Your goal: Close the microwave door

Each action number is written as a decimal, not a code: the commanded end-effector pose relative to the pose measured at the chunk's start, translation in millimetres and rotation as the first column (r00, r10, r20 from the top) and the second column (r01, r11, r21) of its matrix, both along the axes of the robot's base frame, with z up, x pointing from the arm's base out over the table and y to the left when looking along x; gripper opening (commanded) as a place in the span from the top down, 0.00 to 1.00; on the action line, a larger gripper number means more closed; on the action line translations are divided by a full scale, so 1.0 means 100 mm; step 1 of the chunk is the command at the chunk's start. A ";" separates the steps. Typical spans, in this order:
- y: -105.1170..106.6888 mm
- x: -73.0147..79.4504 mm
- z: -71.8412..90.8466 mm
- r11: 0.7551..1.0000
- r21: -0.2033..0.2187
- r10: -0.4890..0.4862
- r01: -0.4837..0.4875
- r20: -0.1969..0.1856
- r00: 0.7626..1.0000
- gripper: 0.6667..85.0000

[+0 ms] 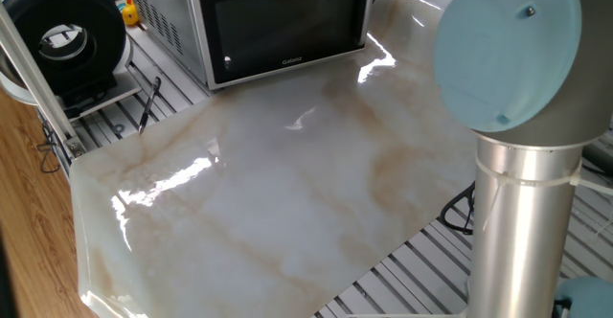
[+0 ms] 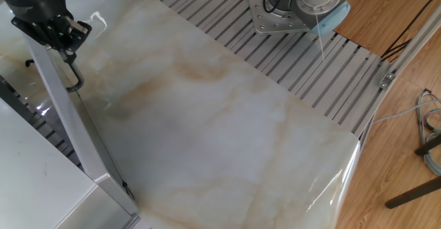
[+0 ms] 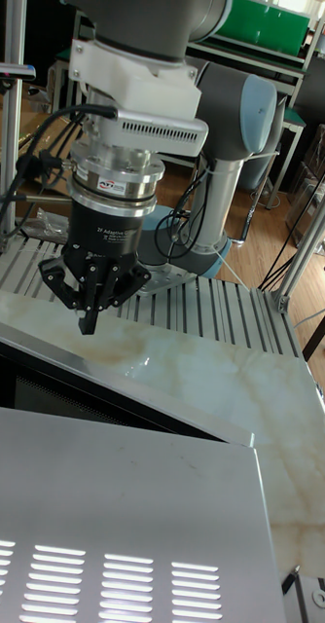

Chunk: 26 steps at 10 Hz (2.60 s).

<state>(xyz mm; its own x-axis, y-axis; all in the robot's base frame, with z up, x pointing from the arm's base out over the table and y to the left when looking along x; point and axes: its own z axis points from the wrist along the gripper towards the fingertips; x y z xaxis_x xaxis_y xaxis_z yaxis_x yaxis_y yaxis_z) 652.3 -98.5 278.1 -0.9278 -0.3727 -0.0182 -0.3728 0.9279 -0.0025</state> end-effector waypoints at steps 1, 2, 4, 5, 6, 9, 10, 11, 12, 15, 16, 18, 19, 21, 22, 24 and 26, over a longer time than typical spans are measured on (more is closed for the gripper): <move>0.05 0.00 0.01 0.999 0.024 -0.022 0.022 0.003 1.000 0.99; 0.05 0.02 0.01 0.999 0.023 -0.025 0.025 0.007 1.000 0.99; -0.03 -0.01 0.01 0.999 -0.010 -0.034 0.034 -0.001 0.999 0.99; -0.04 -0.01 0.01 0.999 -0.011 -0.044 0.044 -0.002 0.999 0.99; -0.03 -0.02 0.01 0.999 -0.010 -0.050 0.050 -0.004 0.999 0.99; 0.03 0.01 -0.10 0.999 0.018 -0.044 0.044 -0.001 0.999 0.99; 0.03 0.03 -0.19 0.999 0.020 -0.044 0.044 0.009 0.999 0.99; -0.01 0.06 -0.25 0.999 0.005 -0.047 0.047 0.014 0.999 0.99; -0.03 0.08 -0.30 0.999 0.002 -0.047 0.047 0.017 0.999 0.99; -0.06 0.12 -0.45 0.999 0.001 -0.040 0.040 0.029 0.999 0.99; -0.06 0.14 -0.48 0.999 0.001 -0.036 0.036 0.032 0.999 0.99; -0.08 0.16 -0.54 1.000 0.002 -0.030 0.030 0.040 0.999 0.99; -0.10 0.16 -0.56 1.000 -0.002 -0.028 0.028 0.043 0.999 0.99; -0.14 0.19 -0.63 1.000 -0.009 -0.020 0.020 0.055 0.998 0.99; -0.17 0.16 -0.62 1.000 -0.020 -0.019 0.020 0.050 0.999 0.99; -0.21 0.09 -0.62 0.999 -0.035 -0.035 0.036 0.023 0.999 0.99; -0.20 0.04 -0.62 0.997 -0.030 -0.067 0.067 0.004 0.998 0.99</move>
<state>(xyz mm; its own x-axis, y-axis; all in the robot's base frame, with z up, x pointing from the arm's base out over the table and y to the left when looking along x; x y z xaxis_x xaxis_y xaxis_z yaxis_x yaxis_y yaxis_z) 660.6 -118.7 216.2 -0.9426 -0.3332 -0.0206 -0.3321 0.9423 -0.0430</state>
